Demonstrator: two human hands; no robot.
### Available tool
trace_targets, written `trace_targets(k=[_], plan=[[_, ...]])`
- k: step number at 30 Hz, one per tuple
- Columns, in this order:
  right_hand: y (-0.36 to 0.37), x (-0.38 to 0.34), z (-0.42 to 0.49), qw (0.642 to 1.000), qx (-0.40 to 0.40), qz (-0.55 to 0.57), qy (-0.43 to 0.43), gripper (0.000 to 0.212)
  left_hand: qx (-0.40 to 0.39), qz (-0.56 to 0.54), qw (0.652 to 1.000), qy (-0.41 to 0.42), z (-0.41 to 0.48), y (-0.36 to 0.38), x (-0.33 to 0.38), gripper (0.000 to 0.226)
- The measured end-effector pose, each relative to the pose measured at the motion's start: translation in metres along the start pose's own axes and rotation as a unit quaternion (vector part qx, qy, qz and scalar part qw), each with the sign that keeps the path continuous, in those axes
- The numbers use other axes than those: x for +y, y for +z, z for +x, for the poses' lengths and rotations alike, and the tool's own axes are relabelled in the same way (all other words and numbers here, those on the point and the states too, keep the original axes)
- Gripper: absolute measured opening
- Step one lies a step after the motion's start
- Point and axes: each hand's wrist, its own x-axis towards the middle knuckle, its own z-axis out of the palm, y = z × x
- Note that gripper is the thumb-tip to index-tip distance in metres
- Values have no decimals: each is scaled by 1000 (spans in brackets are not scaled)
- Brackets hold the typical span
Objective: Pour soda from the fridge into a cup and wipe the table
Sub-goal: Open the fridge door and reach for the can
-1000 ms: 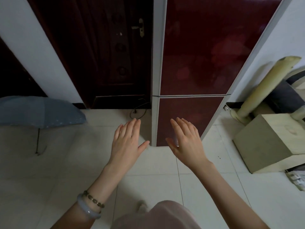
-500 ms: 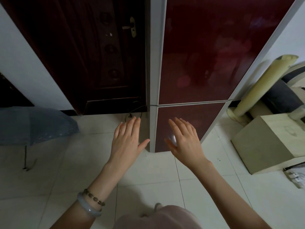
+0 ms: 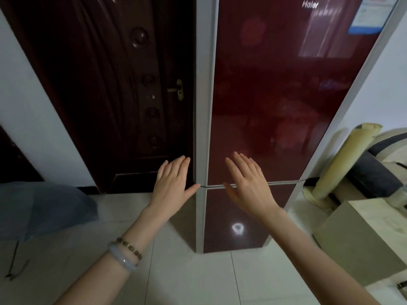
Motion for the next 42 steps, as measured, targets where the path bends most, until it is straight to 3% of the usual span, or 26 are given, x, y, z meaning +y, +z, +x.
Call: trace_targets(k=[9, 14, 22, 29, 33, 37, 42], plan=[[-11, 37, 129, 998, 34, -48, -33, 64, 49, -51, 998, -2, 122, -27, -22, 75], [-2, 47, 178, 997, 16, -44, -66, 63, 35, -115, 992, -30, 170, -18, -24, 73], [28, 68, 212, 986, -47, -108, -117, 70, -11, -194, 977, -94, 212, 0, -12, 90], [43, 83, 214, 981, -56, -139, -122, 76, -9, -352, 929, -113, 228, 10, -20, 70], [46, 87, 215, 980, -58, -140, -126, 80, -49, -405, 902, -140, 234, 13, -19, 65], [43, 87, 215, 973, -93, -161, -139, 78, -46, -459, 865, -196, 235, 14, -14, 61], [27, 86, 209, 965, -162, -167, -125, 78, -38, -471, 856, -210, 228, 7, -6, 65]])
